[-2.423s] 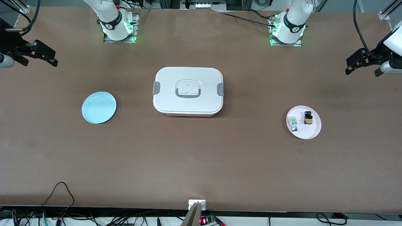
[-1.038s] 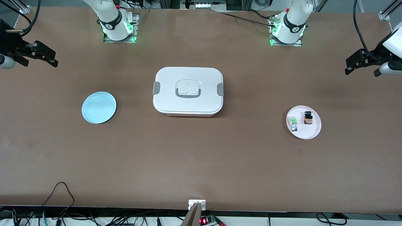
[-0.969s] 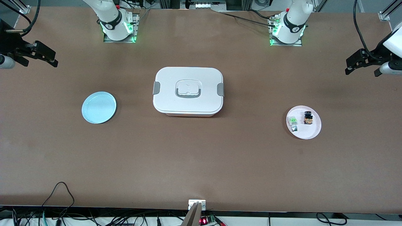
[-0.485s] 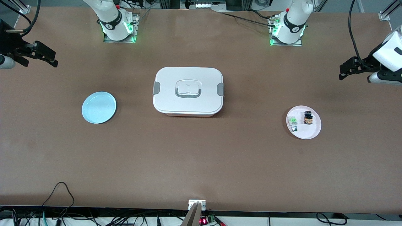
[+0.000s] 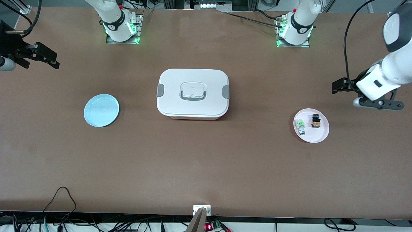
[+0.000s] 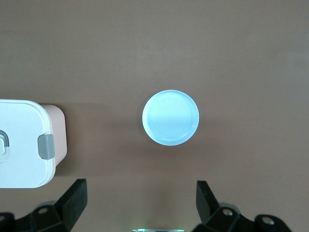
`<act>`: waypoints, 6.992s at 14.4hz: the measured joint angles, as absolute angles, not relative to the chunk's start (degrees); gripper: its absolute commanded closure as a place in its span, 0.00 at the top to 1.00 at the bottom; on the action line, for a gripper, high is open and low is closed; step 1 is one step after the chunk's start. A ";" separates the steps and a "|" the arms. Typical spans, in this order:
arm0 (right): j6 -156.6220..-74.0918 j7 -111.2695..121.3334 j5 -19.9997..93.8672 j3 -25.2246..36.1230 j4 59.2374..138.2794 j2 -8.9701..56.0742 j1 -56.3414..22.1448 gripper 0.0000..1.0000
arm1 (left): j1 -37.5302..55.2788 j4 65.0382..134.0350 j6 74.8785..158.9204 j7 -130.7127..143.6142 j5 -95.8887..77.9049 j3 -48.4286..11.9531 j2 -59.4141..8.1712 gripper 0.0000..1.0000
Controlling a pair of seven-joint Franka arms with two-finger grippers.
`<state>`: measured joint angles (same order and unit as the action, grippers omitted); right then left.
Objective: Transfer orange switch to right arm and place
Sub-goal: 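Move the left gripper down over the black-orange switch on the white plate, then close the left gripper on the black-orange switch, then lift the switch with the left gripper while the right gripper reaches toward it, then grasp the switch with the right gripper beside the left gripper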
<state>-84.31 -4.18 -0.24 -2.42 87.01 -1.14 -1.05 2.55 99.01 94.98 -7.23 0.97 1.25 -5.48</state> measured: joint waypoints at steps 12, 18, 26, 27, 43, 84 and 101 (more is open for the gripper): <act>-84.30 -4.18 -0.24 -2.42 87.01 -1.00 -1.04 1.00 | 2.65 110.96 107.72 -40.60 0.97 1.23 -11.01 1.00; -84.29 -4.18 -0.24 -2.42 87.02 -0.99 -1.04 1.00 | 2.21 117.97 120.30 -65.24 0.97 1.35 -13.01 1.00; -84.29 -4.18 -0.23 -2.42 87.02 -0.99 -1.04 1.00 | 0.37 121.46 132.76 -90.70 0.97 1.45 -17.55 1.00; -84.29 -4.18 -0.23 -2.42 87.01 -0.99 -1.04 1.00 | -0.34 121.55 134.65 -93.79 0.97 1.48 -18.81 1.00; -84.75 -4.27 -0.22 -2.46 87.12 -0.28 -1.04 1.00 | -4.34 121.60 141.17 -100.28 -0.18 0.30 -25.15 1.00; -81.85 -4.41 58.92 4.50 98.36 2.31 -0.93 1.00 | 4.92 103.92 120.73 -100.82 -107.27 -31.60 -16.29 0.00; -94.09 -5.37 85.84 -6.71 110.11 1.53 -1.83 1.00 | 14.41 97.20 129.80 -101.55 -113.48 -31.62 -18.44 0.00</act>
<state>-94.09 -5.37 85.84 -6.71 110.11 1.53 -1.83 14.41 97.20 129.80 -101.55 -113.48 -31.62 -18.44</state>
